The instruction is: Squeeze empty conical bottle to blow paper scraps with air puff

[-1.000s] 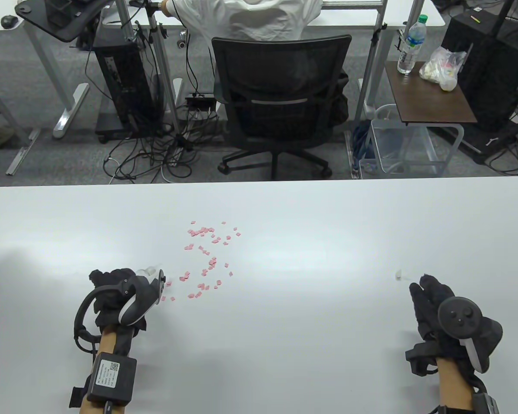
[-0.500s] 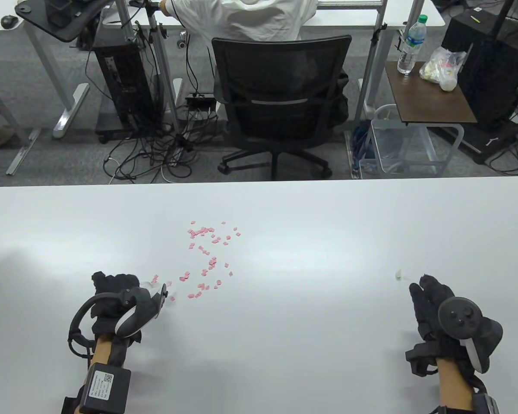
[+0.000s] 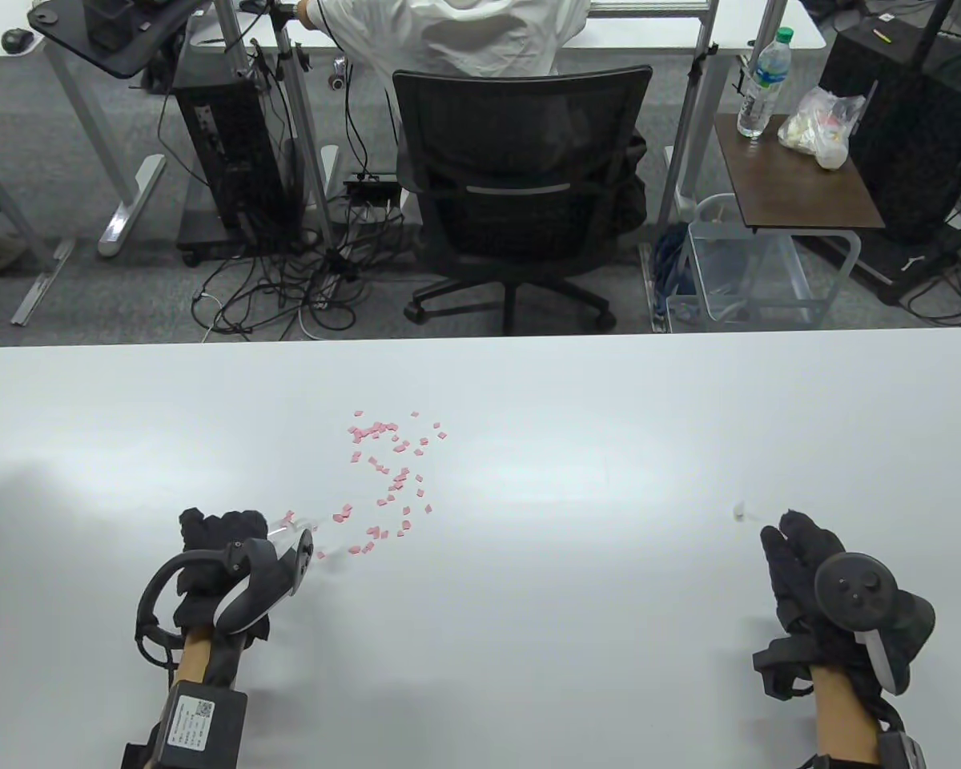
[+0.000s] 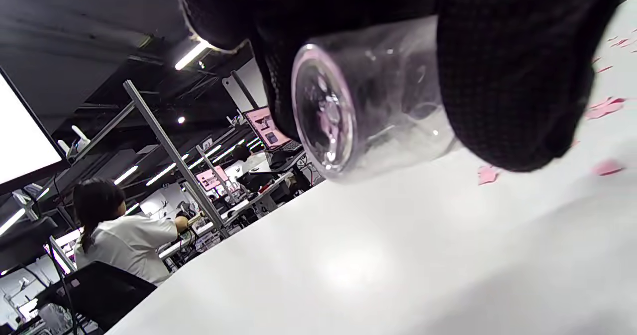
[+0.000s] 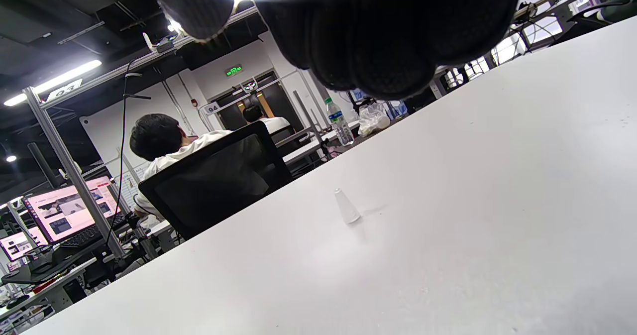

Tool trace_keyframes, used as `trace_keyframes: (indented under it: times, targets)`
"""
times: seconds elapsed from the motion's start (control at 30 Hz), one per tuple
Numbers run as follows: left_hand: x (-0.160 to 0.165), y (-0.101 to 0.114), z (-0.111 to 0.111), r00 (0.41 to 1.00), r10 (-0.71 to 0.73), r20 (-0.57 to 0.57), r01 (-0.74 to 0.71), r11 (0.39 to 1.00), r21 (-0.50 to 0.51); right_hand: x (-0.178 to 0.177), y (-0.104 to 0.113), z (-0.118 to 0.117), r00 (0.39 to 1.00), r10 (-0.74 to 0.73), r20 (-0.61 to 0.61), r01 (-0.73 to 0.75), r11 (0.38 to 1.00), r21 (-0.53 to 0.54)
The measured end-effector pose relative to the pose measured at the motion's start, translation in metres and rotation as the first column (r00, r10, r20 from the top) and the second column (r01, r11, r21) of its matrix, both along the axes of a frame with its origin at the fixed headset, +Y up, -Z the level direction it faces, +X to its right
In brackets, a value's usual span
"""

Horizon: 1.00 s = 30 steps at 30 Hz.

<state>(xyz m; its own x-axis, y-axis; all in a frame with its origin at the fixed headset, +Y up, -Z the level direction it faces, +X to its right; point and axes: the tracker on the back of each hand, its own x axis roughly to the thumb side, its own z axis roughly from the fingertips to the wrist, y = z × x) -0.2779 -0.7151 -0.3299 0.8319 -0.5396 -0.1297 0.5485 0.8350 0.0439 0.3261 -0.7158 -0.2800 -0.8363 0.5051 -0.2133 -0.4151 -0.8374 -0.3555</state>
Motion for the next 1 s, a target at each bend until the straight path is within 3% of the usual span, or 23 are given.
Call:
trace_keyframes:
  times: [0.13,0.23,0.37,0.63,0.87,1.0]
  targets:
    - [0.002,0.001,-0.001,0.997,-0.063,-0.034,0.063,0.998,0.006,0.000,0.000,0.001,1.000,-0.001,0.002,0.001,1.000,0.001]
    - [-0.001,0.001,0.000,0.997,-0.015,-0.070,0.016,1.000,0.015,0.000,0.000,0.001,1.000,-0.001,0.000,0.001,1.000,0.000]
    - [-0.001,0.003,0.007,0.999,0.040,-0.037,-0.038,0.998,0.045,0.000,0.000,0.001,1.000,-0.003,-0.003,0.003,1.000,0.001]
    - [0.017,0.018,0.027,0.952,0.304,0.042,-0.307,0.947,0.100,-0.001,-0.001,0.000,1.000,-0.002,-0.010,0.002,1.000,-0.005]
    - [0.078,0.036,0.035,0.898,0.404,0.175,-0.422,0.903,0.078,-0.006,-0.001,0.000,1.000,0.001,-0.029,-0.001,1.000,-0.006]
    - [0.119,0.032,0.050,0.824,0.487,0.288,-0.517,0.856,0.031,-0.009,-0.004,0.000,0.999,0.019,-0.037,-0.020,1.000,-0.022]
